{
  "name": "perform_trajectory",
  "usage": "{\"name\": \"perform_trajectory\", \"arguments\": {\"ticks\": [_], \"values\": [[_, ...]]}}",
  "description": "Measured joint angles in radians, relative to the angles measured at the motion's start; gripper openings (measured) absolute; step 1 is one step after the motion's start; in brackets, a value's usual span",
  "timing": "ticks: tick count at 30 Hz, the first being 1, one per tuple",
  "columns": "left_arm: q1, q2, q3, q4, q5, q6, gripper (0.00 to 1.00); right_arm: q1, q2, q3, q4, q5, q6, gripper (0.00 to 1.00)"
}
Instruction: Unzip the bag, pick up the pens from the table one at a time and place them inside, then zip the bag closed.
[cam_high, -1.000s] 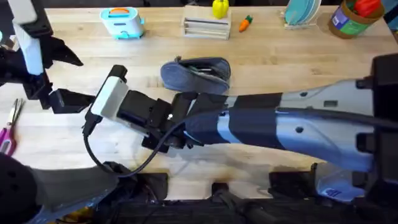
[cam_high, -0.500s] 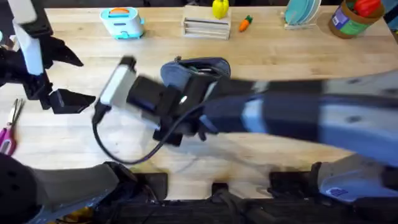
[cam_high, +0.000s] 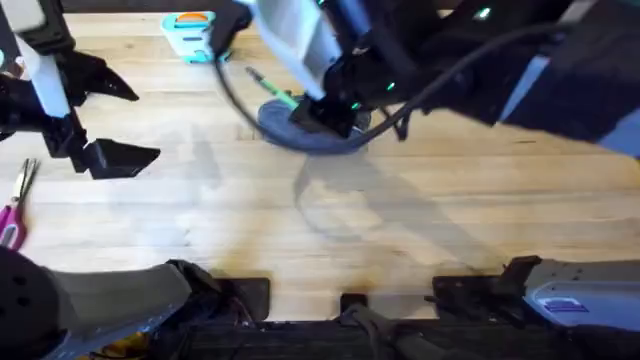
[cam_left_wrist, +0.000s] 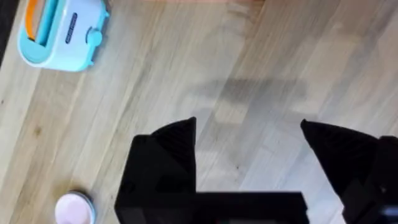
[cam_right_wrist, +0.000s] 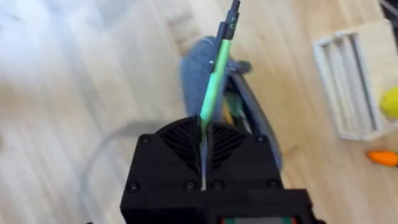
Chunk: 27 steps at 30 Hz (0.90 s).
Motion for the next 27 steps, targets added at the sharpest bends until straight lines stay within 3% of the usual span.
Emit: {"name": "perform_trajectory", "arguments": {"ticks": [1,4,10,11,13,19,21,24,27], "values": [[-0.022,0.000,0.000,0.002,0.059,0.000,0.993,-0.071,-0.001,0.000,-0.023,0.000,-0.078,0.033],[-0.080,0.000,0.000,0.010,0.107,0.000,0.993,-0.134,-0.001,0.000,-0.045,0.000,-0.141,0.033],[-0.227,0.004,0.000,0.068,0.142,0.001,0.994,-0.220,-0.001,0.000,-0.128,0.001,-0.272,0.033],[-0.295,0.033,0.000,0.094,0.155,0.003,0.994,-0.235,-0.001,0.000,-0.175,0.001,-0.336,0.033],[-0.329,0.069,0.000,0.102,0.159,0.003,0.992,-0.239,-0.001,0.000,-0.214,0.000,-0.379,0.033],[-0.369,0.192,0.000,0.112,0.204,0.003,0.993,-0.240,-0.001,0.000,-0.302,0.028,-0.478,0.033],[-0.373,0.252,0.000,0.113,0.267,0.003,0.994,-0.240,-0.001,0.000,-0.328,0.039,-0.523,0.033],[-0.374,0.298,0.000,0.116,0.330,0.003,0.993,-0.240,0.002,0.000,-0.314,0.046,-0.547,0.034],[-0.375,0.309,0.000,0.116,0.347,0.003,0.993,-0.240,0.026,0.000,-0.274,0.046,-0.552,0.034]]}}
